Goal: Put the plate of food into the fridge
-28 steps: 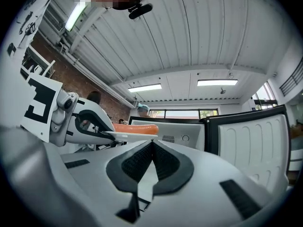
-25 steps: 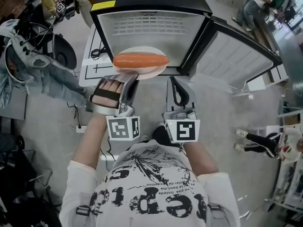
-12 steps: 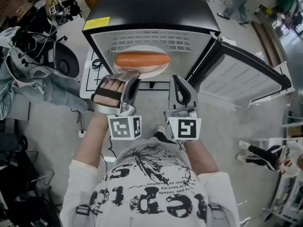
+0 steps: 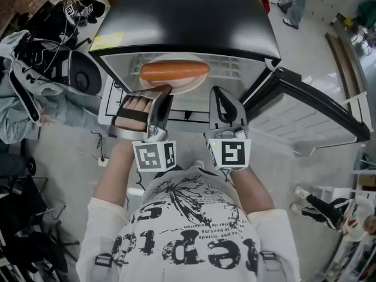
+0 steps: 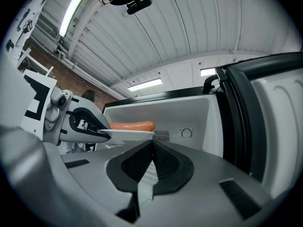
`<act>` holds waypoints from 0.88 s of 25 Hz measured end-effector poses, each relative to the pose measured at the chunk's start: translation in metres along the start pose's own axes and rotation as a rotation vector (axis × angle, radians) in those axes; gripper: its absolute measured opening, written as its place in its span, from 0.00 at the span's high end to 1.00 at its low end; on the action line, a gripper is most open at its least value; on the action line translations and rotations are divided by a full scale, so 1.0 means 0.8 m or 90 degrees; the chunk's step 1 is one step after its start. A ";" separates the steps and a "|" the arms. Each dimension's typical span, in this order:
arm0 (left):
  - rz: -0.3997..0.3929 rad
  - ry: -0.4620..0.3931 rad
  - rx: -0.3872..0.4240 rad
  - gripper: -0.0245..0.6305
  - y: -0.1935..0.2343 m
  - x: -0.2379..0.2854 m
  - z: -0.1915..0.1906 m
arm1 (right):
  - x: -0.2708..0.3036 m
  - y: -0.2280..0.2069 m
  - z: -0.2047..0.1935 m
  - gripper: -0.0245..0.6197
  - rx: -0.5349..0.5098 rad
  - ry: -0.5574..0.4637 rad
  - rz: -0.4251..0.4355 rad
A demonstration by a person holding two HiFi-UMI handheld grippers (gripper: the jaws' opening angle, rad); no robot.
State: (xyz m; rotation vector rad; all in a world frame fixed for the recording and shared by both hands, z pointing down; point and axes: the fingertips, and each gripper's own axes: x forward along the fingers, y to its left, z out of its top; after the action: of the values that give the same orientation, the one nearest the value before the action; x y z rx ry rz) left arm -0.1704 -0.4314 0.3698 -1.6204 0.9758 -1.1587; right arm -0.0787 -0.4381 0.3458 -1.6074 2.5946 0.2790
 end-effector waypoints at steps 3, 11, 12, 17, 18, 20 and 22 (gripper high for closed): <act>-0.012 0.016 0.001 0.91 -0.001 0.013 -0.007 | 0.011 -0.001 -0.011 0.96 0.002 0.012 0.004; -0.034 0.012 0.030 0.91 0.002 0.047 -0.022 | 0.023 0.004 -0.021 0.96 -0.016 0.025 -0.013; -0.037 0.007 0.031 0.91 0.002 0.052 -0.023 | 0.024 0.006 -0.021 0.96 -0.025 0.024 -0.013; -0.055 -0.004 0.043 0.91 0.005 0.077 -0.031 | 0.030 0.009 -0.023 0.96 -0.047 0.032 -0.024; -0.060 -0.004 0.046 0.90 0.005 0.082 -0.032 | 0.032 0.008 -0.024 0.96 -0.045 0.035 -0.027; -0.071 -0.003 0.049 0.90 0.005 0.094 -0.034 | 0.036 0.006 -0.028 0.96 -0.036 0.044 -0.032; -0.078 -0.008 0.050 0.90 0.006 0.103 -0.033 | 0.040 0.001 -0.030 0.96 -0.022 0.053 -0.043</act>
State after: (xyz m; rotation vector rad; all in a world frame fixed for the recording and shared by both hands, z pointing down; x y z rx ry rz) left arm -0.1757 -0.5154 0.3914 -1.6412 0.8229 -1.2525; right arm -0.0930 -0.4708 0.3641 -1.7506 2.6032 0.2590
